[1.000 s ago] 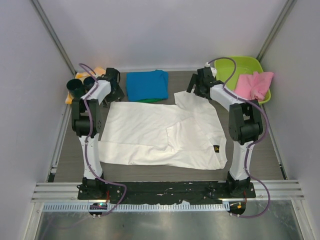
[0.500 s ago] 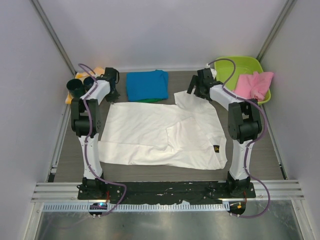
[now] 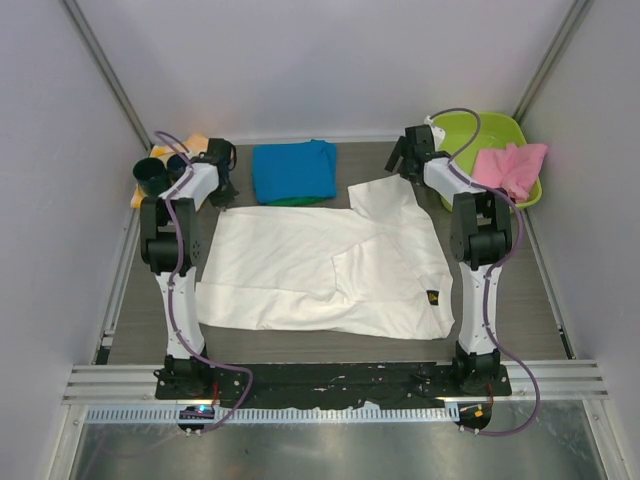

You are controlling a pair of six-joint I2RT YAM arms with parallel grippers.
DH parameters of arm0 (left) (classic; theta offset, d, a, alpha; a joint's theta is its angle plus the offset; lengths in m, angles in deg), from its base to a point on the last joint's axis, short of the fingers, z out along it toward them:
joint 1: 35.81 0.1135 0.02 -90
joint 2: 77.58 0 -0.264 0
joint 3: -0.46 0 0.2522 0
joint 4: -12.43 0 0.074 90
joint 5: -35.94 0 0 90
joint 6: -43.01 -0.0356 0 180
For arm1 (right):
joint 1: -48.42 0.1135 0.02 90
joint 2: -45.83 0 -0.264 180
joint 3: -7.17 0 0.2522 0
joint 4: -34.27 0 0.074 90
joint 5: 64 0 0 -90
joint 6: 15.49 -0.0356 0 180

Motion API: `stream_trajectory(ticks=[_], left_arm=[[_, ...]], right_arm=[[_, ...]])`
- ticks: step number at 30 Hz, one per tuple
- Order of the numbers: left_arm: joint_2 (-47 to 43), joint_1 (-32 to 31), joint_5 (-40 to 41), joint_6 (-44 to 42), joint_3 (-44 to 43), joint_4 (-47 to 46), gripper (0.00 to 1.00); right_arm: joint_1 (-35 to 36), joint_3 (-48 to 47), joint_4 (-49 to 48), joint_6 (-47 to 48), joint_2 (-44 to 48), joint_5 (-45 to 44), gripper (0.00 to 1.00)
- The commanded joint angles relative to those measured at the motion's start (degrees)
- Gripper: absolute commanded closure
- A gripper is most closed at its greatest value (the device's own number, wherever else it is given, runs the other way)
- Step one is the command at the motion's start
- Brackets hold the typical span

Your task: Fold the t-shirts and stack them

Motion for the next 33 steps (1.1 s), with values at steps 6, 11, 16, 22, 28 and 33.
stream_trajectory(ticks=[6, 11, 16, 22, 28, 33], left_arm=[[-4.44, 0.83, 0.65, -0.72, 0.66, -1.89, 1.0], [-4.35, 1.35, 0.65, -0.72, 0.93, -2.07, 1.0], [-4.35, 1.71, 0.3, -0.28, 1.45, -2.16, 1.0], [-4.52, 1.79, 0.47, -0.28, 1.72, -2.24, 1.0], [-4.87, 1.97, 0.65, -0.55, 1.81, -2.07, 1.0], [-5.93, 2.06, 0.56, -0.37, 2.86, -2.07, 1.0]], right_arm=[[-2.37, -9.07, 1.14, -1.46, -7.06, -0.94, 0.08], [-2.46, -8.99, 1.23, -1.99, -7.85, 1.43, 0.24], [-2.46, -8.37, 1.06, -2.16, -8.11, 2.22, 0.39], [-2.64, -8.02, 1.32, -2.6, -9.16, 2.4, 0.6], [-2.73, -8.46, 1.23, -1.99, -10.22, 0.38, 0.93], [-2.81, -9.34, 0.88, 0.64, -10.49, -2.34, 0.99]])
